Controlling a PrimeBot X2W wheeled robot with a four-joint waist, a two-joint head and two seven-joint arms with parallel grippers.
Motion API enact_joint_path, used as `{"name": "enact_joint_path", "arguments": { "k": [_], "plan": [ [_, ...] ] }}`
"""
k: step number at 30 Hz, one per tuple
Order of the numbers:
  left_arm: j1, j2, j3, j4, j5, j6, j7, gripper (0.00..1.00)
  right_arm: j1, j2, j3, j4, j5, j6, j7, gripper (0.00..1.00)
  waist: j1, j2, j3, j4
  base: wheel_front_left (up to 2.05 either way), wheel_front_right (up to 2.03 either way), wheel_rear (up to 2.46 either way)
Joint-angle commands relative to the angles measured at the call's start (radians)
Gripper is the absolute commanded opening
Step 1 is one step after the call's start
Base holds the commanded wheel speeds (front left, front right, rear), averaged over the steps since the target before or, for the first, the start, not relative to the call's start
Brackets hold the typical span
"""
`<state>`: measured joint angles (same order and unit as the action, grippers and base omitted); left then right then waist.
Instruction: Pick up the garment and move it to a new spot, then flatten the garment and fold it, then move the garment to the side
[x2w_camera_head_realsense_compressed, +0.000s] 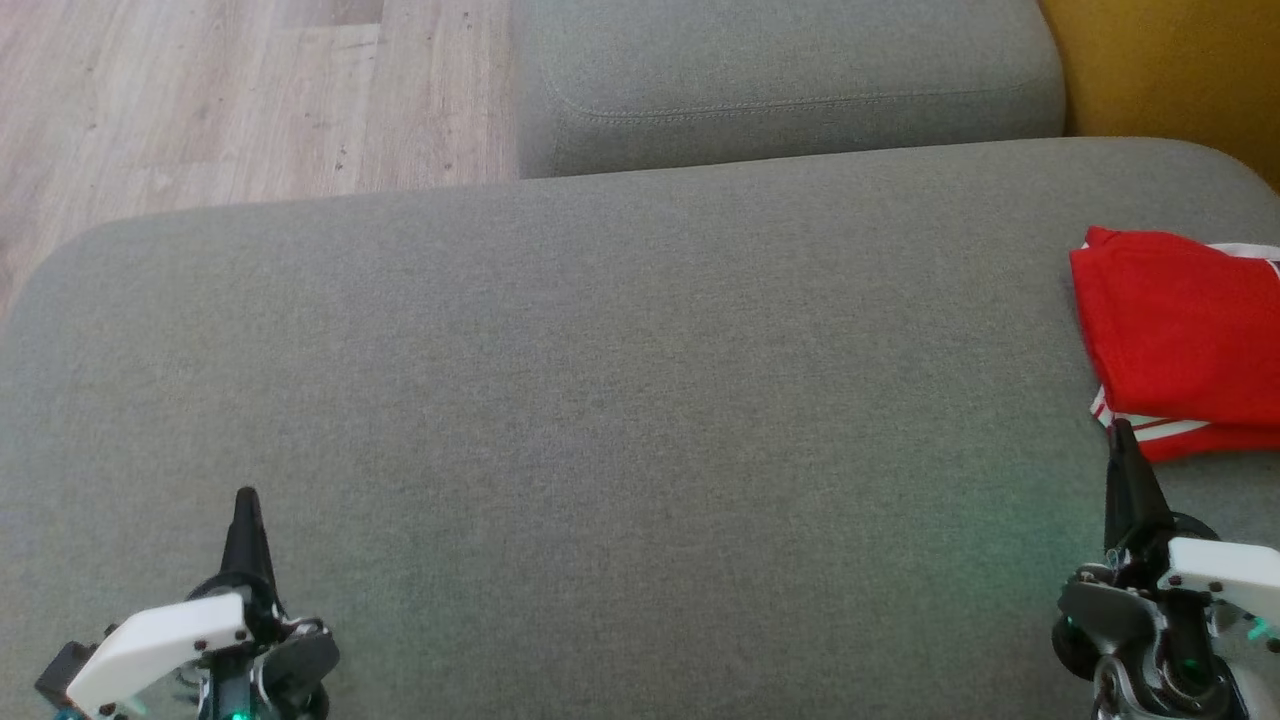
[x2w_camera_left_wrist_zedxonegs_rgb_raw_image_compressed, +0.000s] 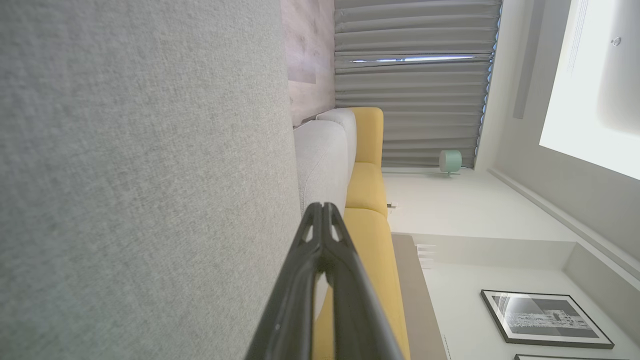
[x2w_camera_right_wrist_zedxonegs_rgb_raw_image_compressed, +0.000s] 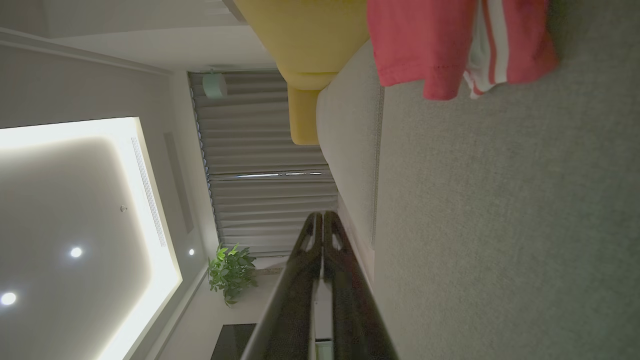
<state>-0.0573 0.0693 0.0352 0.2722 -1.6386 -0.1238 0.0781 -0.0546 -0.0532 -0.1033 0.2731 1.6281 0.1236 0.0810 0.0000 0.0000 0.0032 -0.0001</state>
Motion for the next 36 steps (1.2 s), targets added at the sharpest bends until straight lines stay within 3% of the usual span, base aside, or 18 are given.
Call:
{"name": "enact_joint_path", "arguments": {
  "k": [1,36],
  "plan": [
    [-0.048,0.008,0.040,-0.029,-0.002,-0.007,0.004,0.00,-0.051,-0.018,0.019,-0.030,0.005,0.007,0.009,0.00,0.0000,0.0000,0.000,0.000,0.00,0.00,0.00],
    [-0.049,-0.001,0.054,-0.028,0.009,-0.007,0.015,0.00,-0.052,-0.011,0.008,-0.029,-0.004,0.007,0.017,0.00,0.0000,0.0000,0.000,0.000,0.00,0.00,0.00]
  ]
}}
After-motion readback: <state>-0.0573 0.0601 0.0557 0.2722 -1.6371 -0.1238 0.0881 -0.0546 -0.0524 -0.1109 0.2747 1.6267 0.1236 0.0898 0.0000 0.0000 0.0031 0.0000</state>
